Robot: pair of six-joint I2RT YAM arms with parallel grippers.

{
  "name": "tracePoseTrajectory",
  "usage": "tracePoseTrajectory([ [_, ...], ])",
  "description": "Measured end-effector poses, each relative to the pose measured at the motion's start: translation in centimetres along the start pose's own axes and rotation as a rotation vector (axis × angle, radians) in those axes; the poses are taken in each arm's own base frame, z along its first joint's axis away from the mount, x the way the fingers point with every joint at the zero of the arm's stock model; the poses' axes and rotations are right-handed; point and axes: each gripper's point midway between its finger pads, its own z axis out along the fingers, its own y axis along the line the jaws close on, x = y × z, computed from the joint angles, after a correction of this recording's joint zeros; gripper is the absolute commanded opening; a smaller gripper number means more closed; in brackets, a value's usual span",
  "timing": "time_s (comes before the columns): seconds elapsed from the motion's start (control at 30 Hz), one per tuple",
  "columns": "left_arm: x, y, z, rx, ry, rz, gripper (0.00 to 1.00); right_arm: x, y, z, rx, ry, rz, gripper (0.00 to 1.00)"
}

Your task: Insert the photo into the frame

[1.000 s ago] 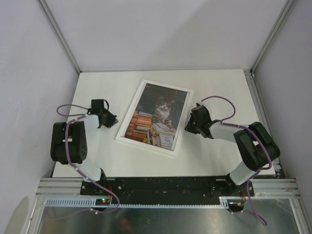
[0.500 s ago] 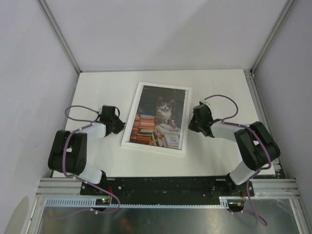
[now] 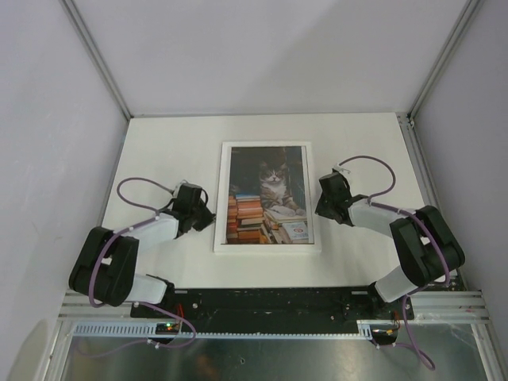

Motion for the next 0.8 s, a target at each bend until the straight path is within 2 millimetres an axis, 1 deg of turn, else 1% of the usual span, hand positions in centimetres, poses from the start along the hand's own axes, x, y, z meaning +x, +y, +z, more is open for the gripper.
tracePoseTrajectory([
  [0.23, 0.7, 0.1, -0.3, 0.009, 0.006, 0.011, 0.0, 0.2, -0.4, -0.2, 0.012, 0.003, -0.002, 0.0],
  [0.8, 0.5, -0.2, -0.2, 0.007, 0.021, 0.026, 0.0, 1.1, -1.0, -1.2, 0.02, 0.042, -0.007, 0.0],
])
